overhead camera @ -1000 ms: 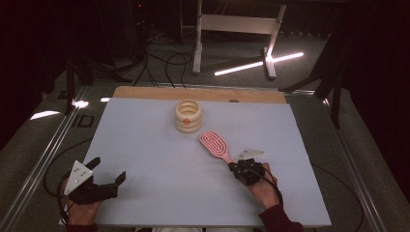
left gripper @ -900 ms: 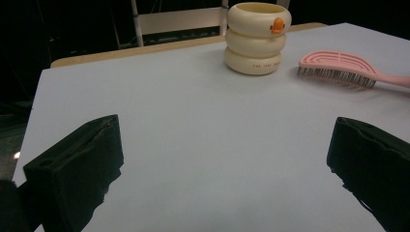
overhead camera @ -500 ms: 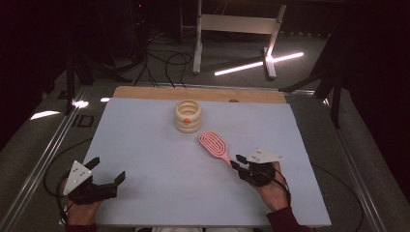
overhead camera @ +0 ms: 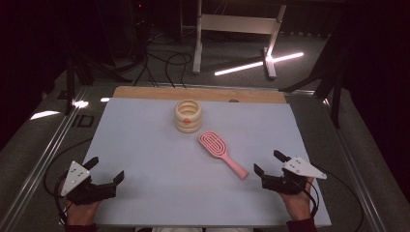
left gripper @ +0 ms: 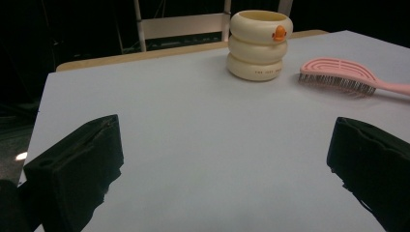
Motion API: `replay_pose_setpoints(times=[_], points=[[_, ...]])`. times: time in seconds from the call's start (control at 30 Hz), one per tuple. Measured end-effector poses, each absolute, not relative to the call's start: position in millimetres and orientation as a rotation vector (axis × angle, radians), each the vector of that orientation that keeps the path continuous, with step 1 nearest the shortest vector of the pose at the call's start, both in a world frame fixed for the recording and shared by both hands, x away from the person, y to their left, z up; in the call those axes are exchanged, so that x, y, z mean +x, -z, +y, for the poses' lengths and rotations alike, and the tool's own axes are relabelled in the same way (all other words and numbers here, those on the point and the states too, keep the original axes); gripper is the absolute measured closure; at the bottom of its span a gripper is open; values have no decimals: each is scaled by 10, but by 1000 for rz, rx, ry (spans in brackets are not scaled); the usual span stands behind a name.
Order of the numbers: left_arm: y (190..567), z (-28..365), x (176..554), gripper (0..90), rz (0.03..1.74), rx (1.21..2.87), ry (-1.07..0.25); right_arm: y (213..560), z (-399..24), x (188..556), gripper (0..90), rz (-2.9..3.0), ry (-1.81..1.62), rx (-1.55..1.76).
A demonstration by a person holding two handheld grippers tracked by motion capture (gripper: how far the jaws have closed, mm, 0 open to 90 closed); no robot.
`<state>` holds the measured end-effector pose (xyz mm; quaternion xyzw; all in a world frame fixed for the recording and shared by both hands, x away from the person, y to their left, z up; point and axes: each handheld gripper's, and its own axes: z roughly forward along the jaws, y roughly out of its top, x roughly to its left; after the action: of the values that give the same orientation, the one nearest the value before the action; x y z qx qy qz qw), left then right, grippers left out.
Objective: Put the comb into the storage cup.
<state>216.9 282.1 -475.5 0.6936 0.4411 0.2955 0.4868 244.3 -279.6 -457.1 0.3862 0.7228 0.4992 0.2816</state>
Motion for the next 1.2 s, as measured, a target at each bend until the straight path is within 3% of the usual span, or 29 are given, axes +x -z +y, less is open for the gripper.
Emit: replay_pose_setpoints(times=[0.37, 1.2], points=[[4715, 2822, 2186, 0, 1059, 1660, -729, 4638, -3055, 2325, 93, 1858, -1389, 1085], [4752, 2757, 2222, 0, 1055, 1673, -721, 4502, -2898, 2539, 87, 2004, -1322, 1167]])
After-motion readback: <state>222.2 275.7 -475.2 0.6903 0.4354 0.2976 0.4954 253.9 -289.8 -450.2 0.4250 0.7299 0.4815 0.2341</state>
